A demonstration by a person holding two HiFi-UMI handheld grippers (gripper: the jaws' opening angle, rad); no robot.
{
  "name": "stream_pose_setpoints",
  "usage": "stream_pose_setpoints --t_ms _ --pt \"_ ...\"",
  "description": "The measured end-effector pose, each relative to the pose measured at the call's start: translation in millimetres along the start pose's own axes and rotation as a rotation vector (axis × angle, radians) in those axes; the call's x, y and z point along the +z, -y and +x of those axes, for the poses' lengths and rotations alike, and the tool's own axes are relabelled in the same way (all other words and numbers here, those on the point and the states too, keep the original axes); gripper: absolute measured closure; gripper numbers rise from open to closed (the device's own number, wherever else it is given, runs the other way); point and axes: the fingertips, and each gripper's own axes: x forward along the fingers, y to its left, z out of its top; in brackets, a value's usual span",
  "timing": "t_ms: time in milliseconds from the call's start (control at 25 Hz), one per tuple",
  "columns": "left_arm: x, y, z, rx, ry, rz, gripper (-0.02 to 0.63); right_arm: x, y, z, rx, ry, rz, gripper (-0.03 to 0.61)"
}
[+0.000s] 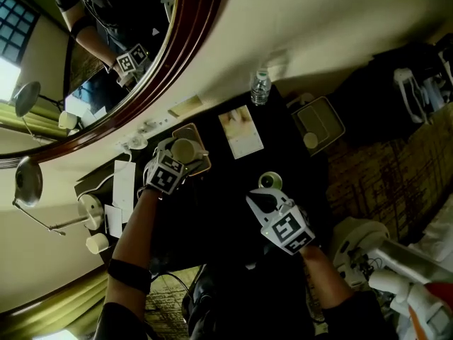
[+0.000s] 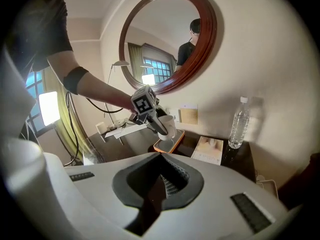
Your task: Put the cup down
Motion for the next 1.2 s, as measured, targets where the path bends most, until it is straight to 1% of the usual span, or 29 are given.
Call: stream_pose_setpoints --t_ms 200,400,520,720,800,960,1200 --pt "-6.3 43.9 -14.4 -0.028 0.014 0.005 0.179 -0.9 2.5 -12.6 -0.020 0.004 0.001 0.571" --pt "-19.0 92.5 -14.8 -0.051 0.004 0.035 0.179 -4.3 5.8 -22.9 -0.040 0.007 0.008 0.571" --pt "-26.5 122.7 -10.3 -0.075 0.004 0.026 0.178 -10.0 8.3 -30.0 -0.052 0.002 0.018 0.571" --pt "-40.8 164.2 1.0 -0.099 -0.029 0.073 0.178 -18.5 12.9 -42.3 -0.078 0.001 0.034 0.571" --pt "-47.0 179.6 5.5 -0.119 -0.040 0.069 0.178 -22.3 13.7 -46.9 -0.086 -0.001 0.043 0.571" --pt "-57.2 197.6 15.6 -0.134 -0.056 0.050 0.178 -29.6 14.6 -54.5 -0.095 -0.004 0.056 0.571" --pt "-66.5 200.3 28.4 -0.110 -0.070 0.034 0.178 -38.4 16.3 -64.1 -0.110 -0.004 0.070 0.571"
